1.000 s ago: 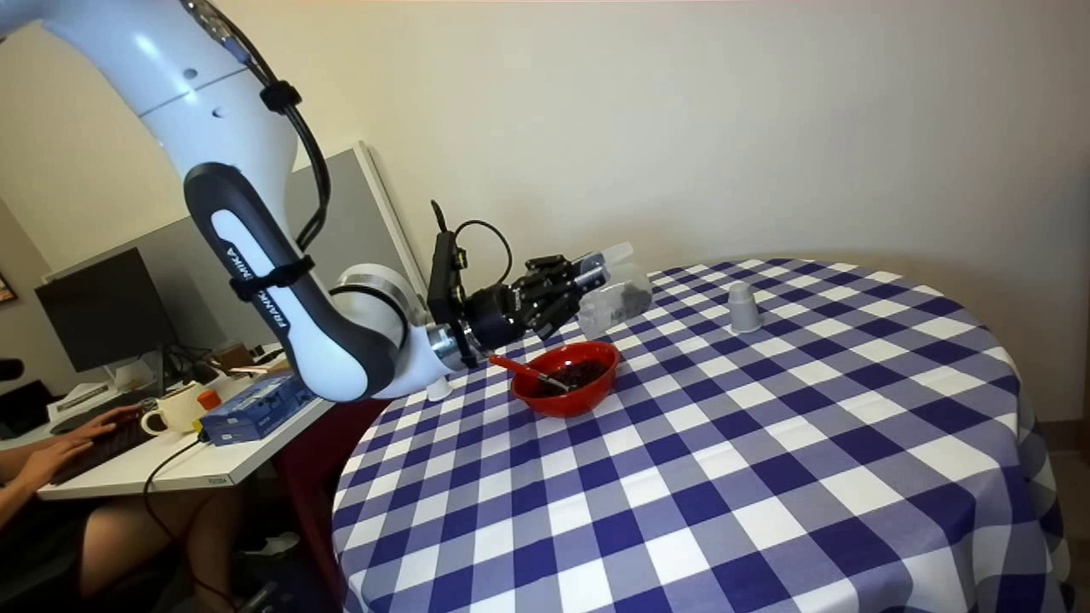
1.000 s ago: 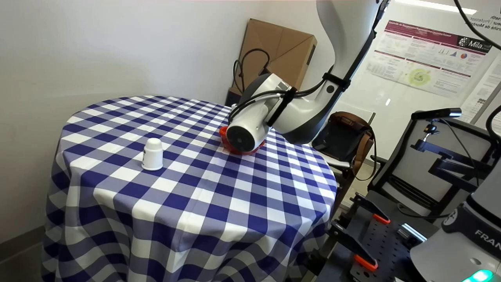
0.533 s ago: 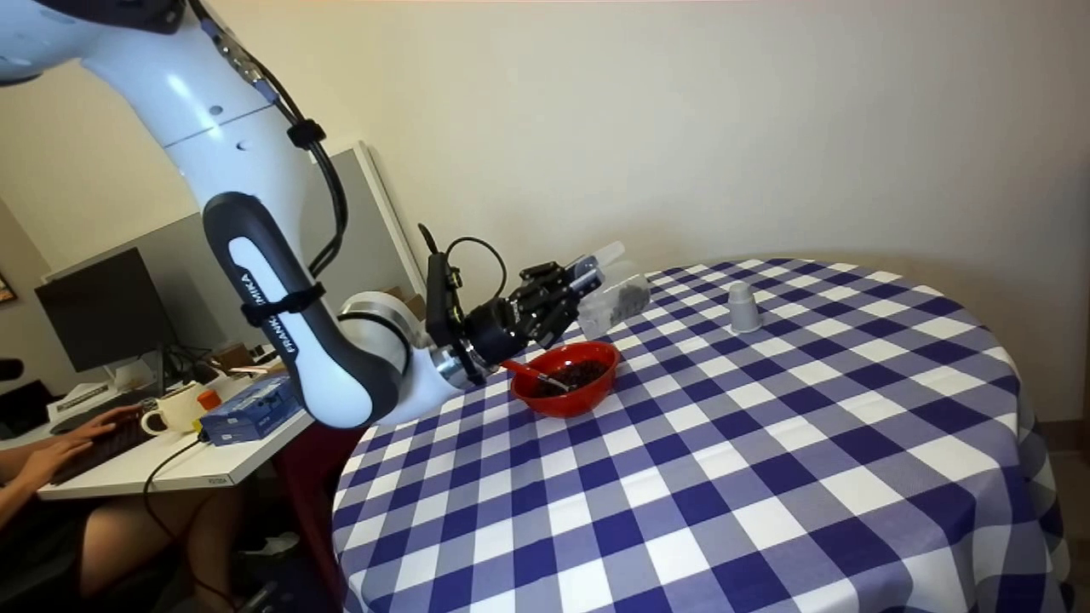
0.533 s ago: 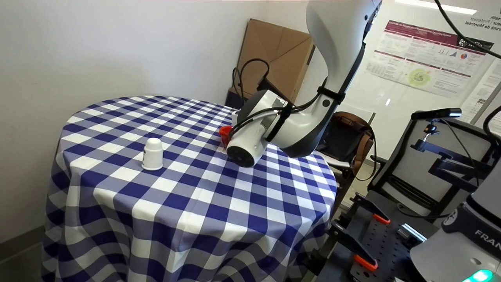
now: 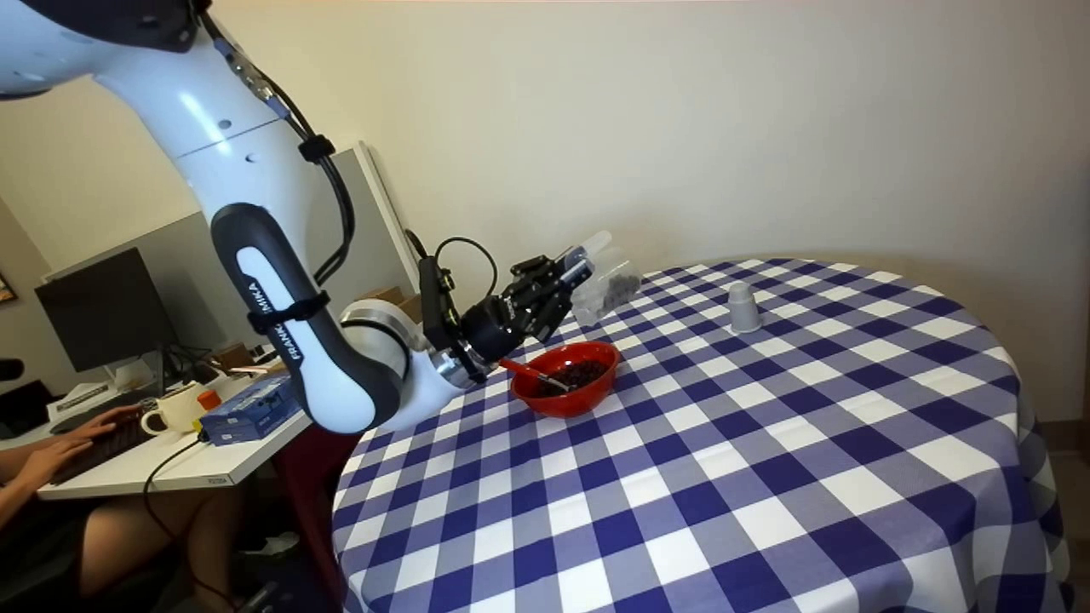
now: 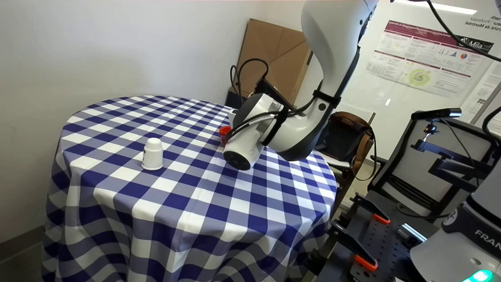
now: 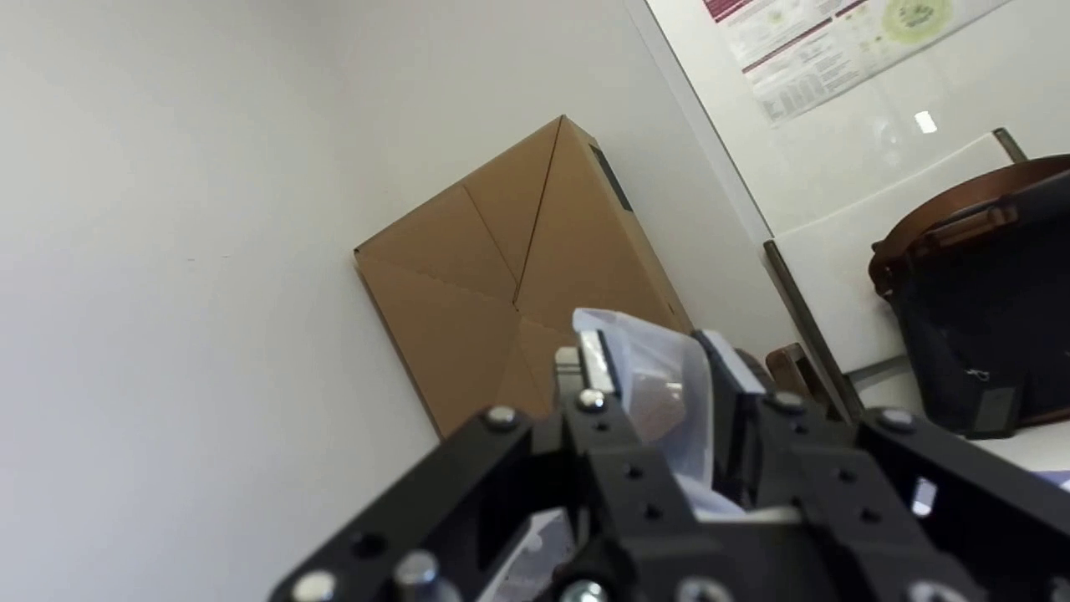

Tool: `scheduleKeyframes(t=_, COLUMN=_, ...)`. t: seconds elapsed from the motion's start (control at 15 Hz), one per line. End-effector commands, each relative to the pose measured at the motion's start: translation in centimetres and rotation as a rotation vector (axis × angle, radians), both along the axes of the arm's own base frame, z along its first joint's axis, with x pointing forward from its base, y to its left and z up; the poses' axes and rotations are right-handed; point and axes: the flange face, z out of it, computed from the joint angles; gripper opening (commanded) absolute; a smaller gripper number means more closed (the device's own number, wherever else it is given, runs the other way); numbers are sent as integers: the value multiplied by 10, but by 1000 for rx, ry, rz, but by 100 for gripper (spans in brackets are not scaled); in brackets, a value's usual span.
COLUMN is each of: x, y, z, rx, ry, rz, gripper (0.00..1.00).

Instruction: Pour the contents from the clear jar into the red bowl then put the clear jar on the table

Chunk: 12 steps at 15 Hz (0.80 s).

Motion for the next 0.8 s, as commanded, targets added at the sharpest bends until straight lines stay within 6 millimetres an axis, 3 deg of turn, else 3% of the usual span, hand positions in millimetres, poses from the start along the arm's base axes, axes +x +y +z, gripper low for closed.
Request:
scheduleKeyframes(t=0.0, x=5, y=3, z=-1, rx=-42, ry=-69, rz=33, gripper=11)
scheduleKeyframes(t=0.73, x=8, y=6, z=4, rx=-100, ry=-178, rz=78, gripper=11)
